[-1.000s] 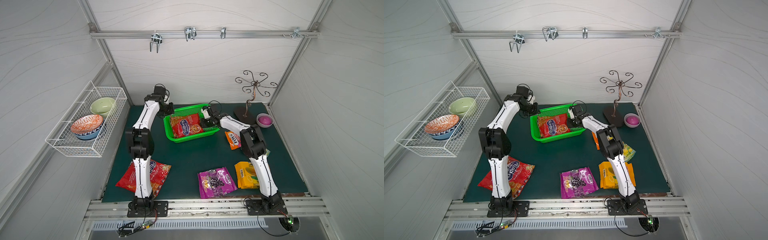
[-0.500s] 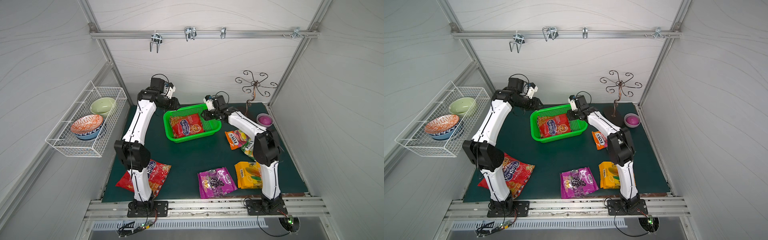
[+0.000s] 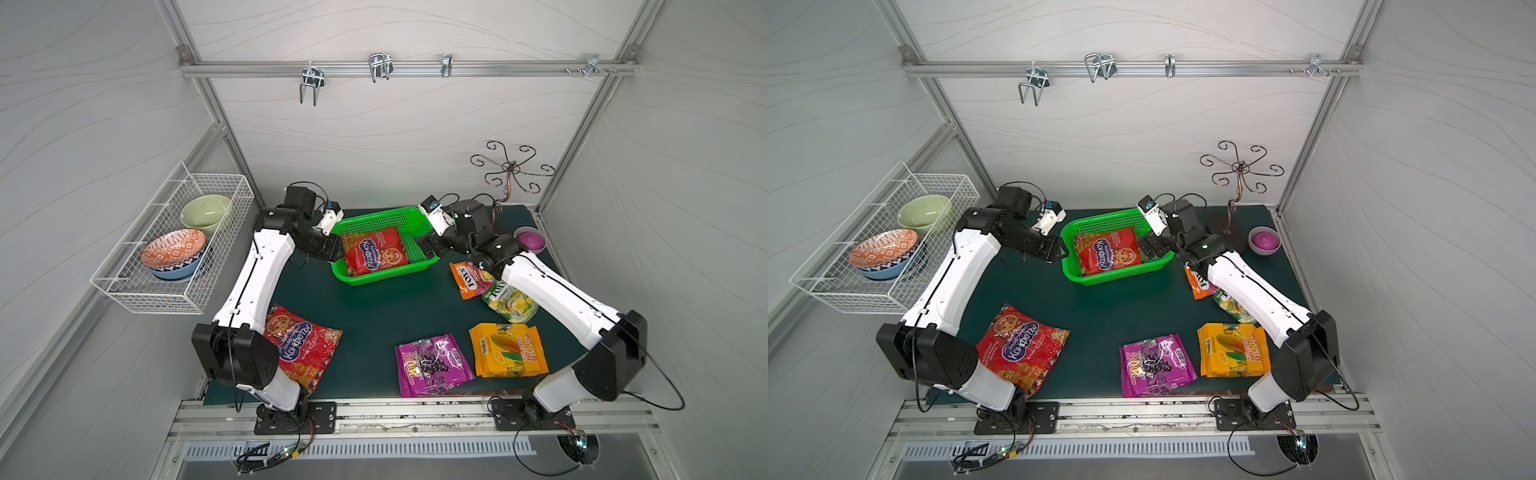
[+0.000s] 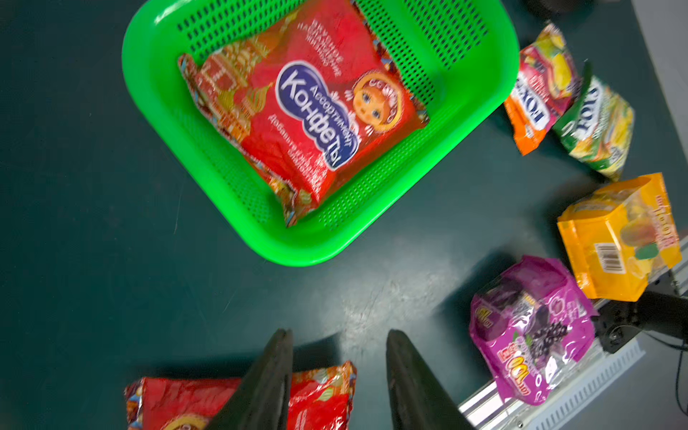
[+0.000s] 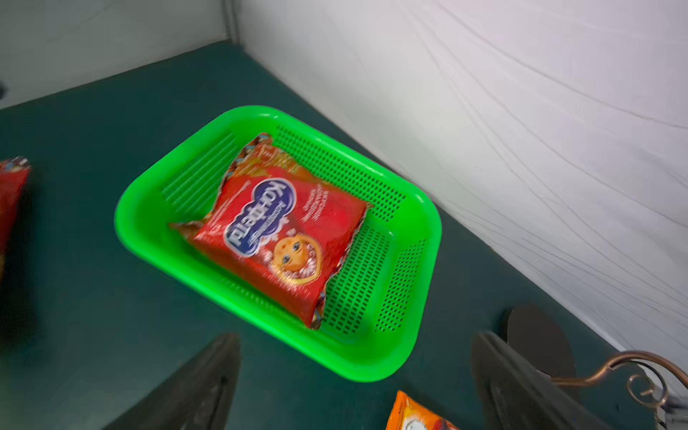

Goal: Put the candies in the basket
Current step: Move the candy to the center of the board.

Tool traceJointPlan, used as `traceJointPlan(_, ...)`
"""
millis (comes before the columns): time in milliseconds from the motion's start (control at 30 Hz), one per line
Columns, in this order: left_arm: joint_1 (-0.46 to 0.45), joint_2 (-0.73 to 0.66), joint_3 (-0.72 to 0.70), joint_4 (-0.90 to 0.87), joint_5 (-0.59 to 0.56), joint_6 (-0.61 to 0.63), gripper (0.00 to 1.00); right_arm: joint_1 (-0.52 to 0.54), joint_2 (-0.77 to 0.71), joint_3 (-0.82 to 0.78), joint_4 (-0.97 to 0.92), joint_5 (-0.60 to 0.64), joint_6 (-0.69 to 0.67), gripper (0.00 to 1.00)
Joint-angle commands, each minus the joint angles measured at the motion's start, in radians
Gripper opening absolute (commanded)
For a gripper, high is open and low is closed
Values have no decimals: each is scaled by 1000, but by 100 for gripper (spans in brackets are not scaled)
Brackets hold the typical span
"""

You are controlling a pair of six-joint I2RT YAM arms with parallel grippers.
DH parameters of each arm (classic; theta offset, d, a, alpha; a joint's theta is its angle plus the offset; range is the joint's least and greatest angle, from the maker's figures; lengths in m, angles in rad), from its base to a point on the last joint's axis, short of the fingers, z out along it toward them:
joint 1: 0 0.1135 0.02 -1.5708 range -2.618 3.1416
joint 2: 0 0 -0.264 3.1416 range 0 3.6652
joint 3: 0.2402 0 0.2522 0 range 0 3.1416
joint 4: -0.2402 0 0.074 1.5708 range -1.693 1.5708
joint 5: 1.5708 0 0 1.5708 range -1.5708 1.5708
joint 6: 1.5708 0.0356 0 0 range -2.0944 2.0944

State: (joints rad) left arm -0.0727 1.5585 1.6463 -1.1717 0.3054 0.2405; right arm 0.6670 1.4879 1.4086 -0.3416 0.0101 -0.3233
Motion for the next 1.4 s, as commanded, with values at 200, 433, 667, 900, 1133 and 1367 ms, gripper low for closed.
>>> traceJointPlan(200,134,-12,-131,42,-116,-8,46,284,-106,-295,81,-415,-434,99)
traceJointPlan(433,145,35,-168,62,-166,-3,46,511,124,-254,106,-416,-665,95)
traceJointPlan(667,173,90,-182,75,-159,-18,46,585,404,-80,161,-406,-724,86)
traceJointPlan(900,202,151,-164,59,-152,-34,47,595,593,74,180,-376,-754,79)
traceJointPlan(1133,203,179,-160,54,-155,-38,47,623,711,163,170,-380,-756,67)
traceJointPlan(1367,203,176,-162,58,-152,-44,47,624,739,165,156,-365,-773,55)
